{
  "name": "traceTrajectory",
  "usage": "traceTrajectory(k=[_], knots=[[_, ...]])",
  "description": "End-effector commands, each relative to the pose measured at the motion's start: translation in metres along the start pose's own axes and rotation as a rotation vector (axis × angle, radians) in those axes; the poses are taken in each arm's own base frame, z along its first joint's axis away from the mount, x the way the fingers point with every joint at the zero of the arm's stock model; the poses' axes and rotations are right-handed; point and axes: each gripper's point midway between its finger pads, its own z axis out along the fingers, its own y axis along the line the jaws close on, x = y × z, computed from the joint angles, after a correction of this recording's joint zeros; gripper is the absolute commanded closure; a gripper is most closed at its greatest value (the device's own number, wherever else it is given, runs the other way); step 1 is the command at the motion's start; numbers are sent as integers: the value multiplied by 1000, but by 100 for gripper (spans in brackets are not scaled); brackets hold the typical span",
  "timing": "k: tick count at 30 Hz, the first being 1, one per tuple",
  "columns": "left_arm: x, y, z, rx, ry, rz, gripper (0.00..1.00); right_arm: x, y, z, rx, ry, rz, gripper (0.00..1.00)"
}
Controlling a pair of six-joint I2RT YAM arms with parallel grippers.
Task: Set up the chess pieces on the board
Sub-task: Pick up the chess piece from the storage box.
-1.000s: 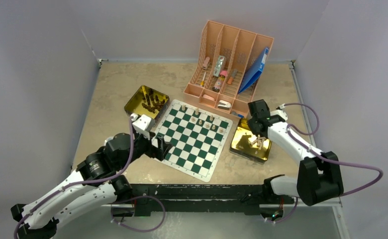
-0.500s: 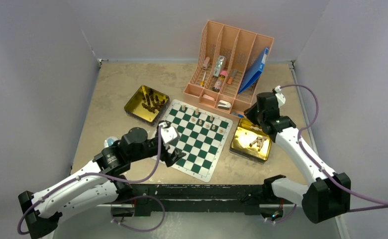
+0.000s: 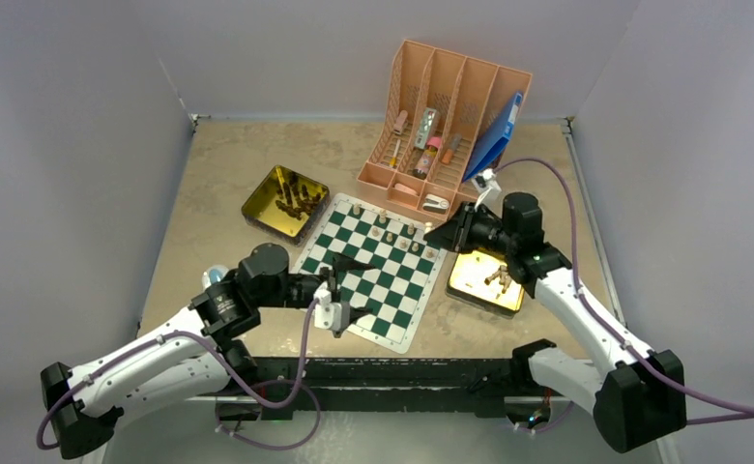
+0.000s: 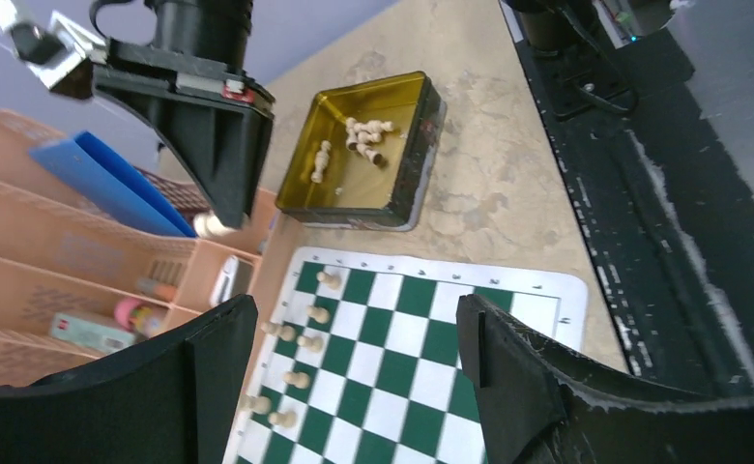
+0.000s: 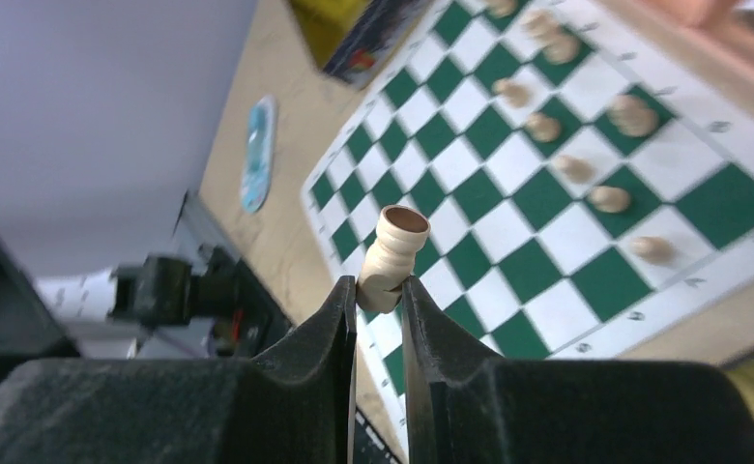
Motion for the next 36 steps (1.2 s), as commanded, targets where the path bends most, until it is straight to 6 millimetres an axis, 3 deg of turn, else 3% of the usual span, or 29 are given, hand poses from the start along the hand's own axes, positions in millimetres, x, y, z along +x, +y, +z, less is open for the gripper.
traceTrajectory(k=[1, 5, 8, 11, 14, 18, 26, 36], knots=[[-19, 16, 9, 7, -77, 262, 25, 26, 57, -9, -304, 115, -186, 90], [-14, 19, 16, 36, -49, 306, 25, 56, 81, -11, -402, 203, -216, 90], [-1, 20, 22, 43, -11, 308, 27, 73, 87, -14, -465, 254, -194, 90], [-2, 16, 23, 60, -27, 299, 30, 84, 94, -19, -509, 292, -195, 90], [-5, 16, 21, 49, -43, 331, 30, 87, 94, -18, -512, 308, -194, 90], [5, 32, 22, -19, 11, 407, 30, 96, 92, -16, -522, 364, -164, 89], [12, 25, 41, 127, 34, 395, 36, 94, 109, -22, -576, 354, -141, 89], [17, 27, 52, 169, 44, 404, 43, 116, 111, -12, -585, 440, -145, 88]])
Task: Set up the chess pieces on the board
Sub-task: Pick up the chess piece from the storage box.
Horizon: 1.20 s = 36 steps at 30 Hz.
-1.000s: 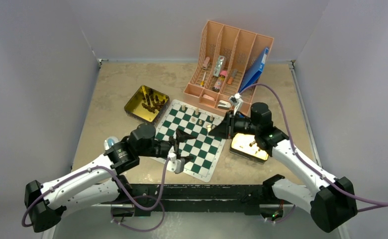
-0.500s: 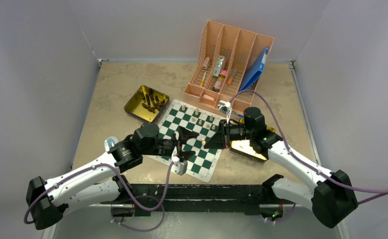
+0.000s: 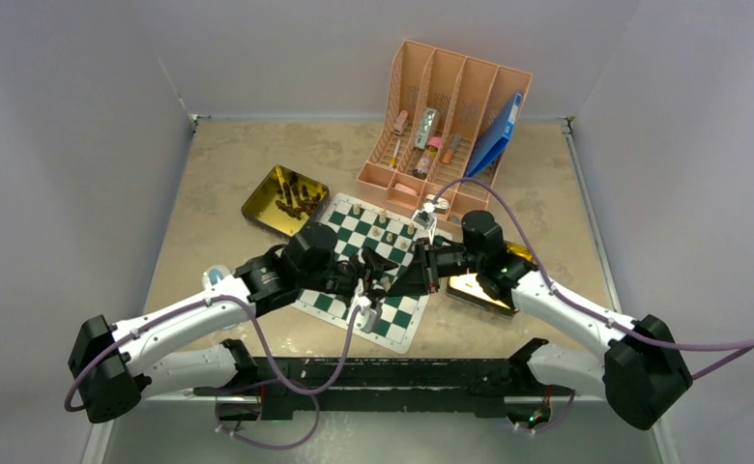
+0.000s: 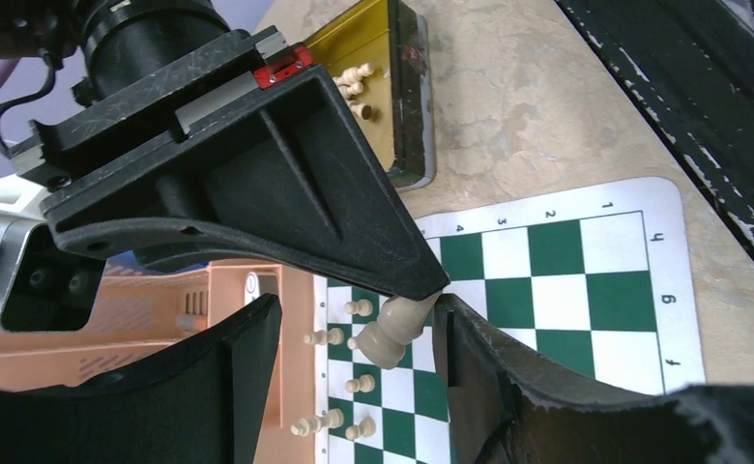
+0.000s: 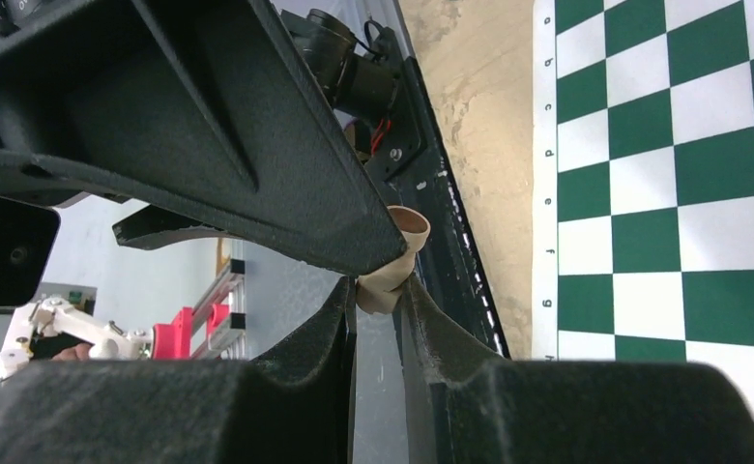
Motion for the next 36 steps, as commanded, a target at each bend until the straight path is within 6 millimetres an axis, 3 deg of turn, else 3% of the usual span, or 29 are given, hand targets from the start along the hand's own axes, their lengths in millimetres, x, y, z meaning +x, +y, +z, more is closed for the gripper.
traceTrajectory(k=[1, 11, 16, 20, 26, 30, 33, 36], knots=[[-16, 13, -2, -14, -46, 70, 44, -3, 16, 2, -53, 6, -56, 88], [-8, -2, -8, 42, 2, 39, 57, -9, 30, 0, -99, -4, -114, 87], [-14, 3, -12, 36, -3, 12, 78, -9, 33, -3, -100, -18, -143, 84], [-19, 13, -14, -25, -12, -64, 100, -24, 33, -6, -40, -98, -197, 78], [-39, 13, -9, -83, -136, -405, 100, -51, 58, -27, -5, -311, -362, 62], [-54, 22, -13, -165, -229, -646, 100, -68, 73, -44, 36, -427, -522, 60], [-60, 22, -20, -232, -305, -786, 100, -68, 89, -52, -5, -468, -621, 61], [-72, 22, -29, -252, -380, -921, 100, -66, 91, -54, -10, -473, -645, 60]])
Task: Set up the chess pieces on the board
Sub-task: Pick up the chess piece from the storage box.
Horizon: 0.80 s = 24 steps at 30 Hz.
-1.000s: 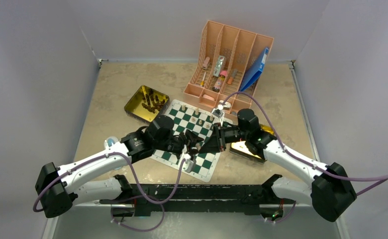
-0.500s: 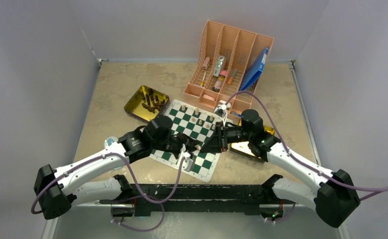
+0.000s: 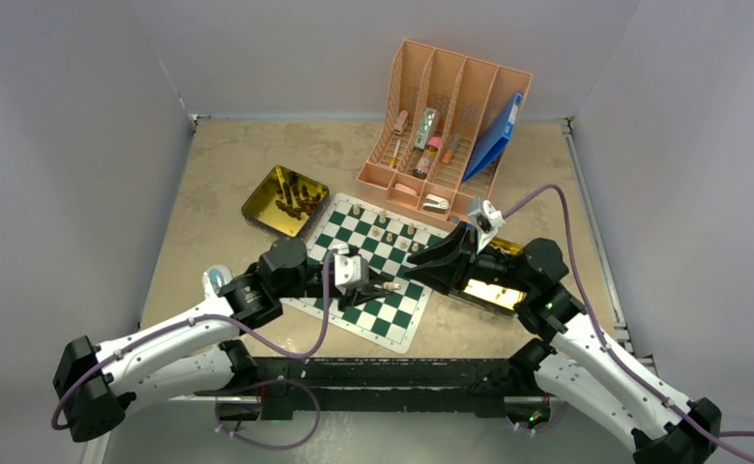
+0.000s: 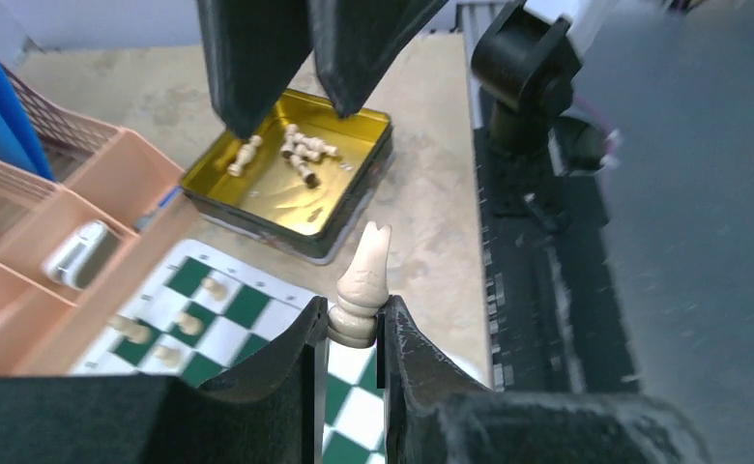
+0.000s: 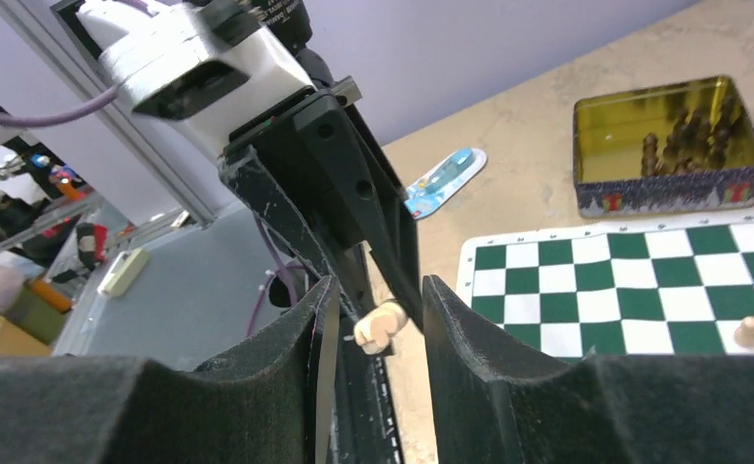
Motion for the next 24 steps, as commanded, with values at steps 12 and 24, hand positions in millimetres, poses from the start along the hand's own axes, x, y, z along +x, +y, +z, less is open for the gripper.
traceTrajectory(k=[12, 24], knots=[[-56, -12, -5, -1, -132, -520, 100, -3, 19, -1, -124, -21, -115, 57], [-51, -8, -2, -38, -72, -603, 100, 13, 19, 3, -170, 50, -27, 69]])
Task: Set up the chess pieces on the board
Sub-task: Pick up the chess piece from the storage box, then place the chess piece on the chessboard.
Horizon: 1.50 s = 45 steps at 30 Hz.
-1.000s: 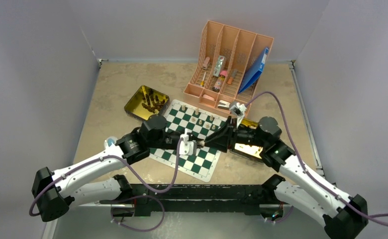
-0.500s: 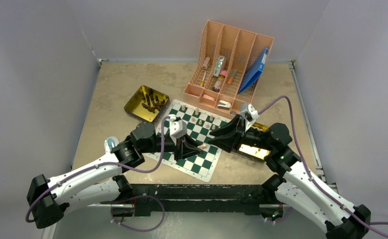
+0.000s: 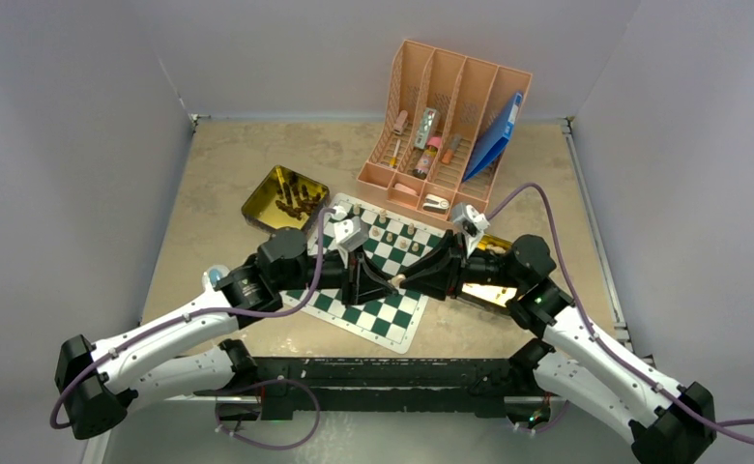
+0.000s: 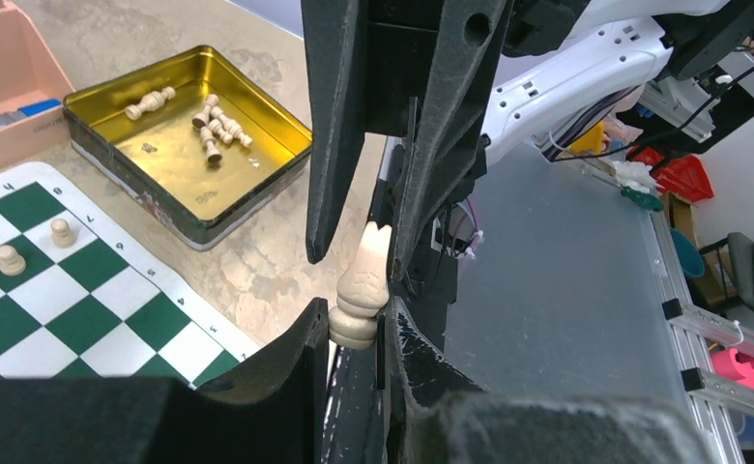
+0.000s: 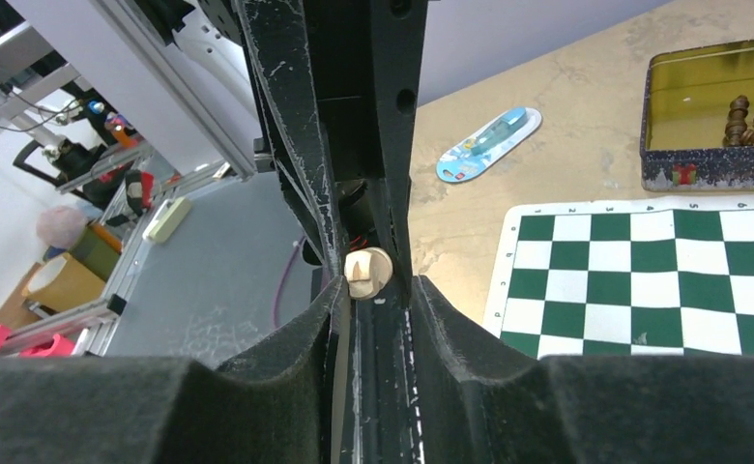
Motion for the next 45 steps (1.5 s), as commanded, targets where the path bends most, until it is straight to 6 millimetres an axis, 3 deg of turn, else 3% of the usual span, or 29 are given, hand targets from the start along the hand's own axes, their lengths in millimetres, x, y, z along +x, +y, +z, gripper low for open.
traceTrajectory(k=[1, 6, 10, 15, 19, 21, 29, 36, 42, 45], knots=[[-13, -6, 0, 8, -20, -18, 100, -8, 11, 2, -57, -16, -33, 68], [-8, -5, 2, 10, -6, -45, 100, -10, 10, 2, -49, -20, -40, 65], [-8, -5, 4, 16, 2, -36, 100, -6, 8, 3, -57, 1, -35, 77], [-8, -1, 4, -2, 3, -46, 99, 2, 4, 5, -54, 33, -20, 99], [-8, 16, 2, -115, -5, -79, 67, -3, -14, 6, 51, 32, -6, 100], [-2, 30, -3, -212, 16, -124, 58, -5, -23, 6, 114, 36, 21, 100], [-20, 52, -30, -412, -18, -39, 28, -25, -100, -13, 594, -84, 136, 100], [-29, 56, -72, -542, -22, 66, 18, -37, -178, -61, 1094, -154, 117, 100], [-37, 47, -108, -589, -128, 113, 12, -24, -220, -74, 1306, -71, 113, 100], [-33, 46, -115, -582, -149, 139, 9, -9, -236, -75, 1368, -12, 132, 100]])
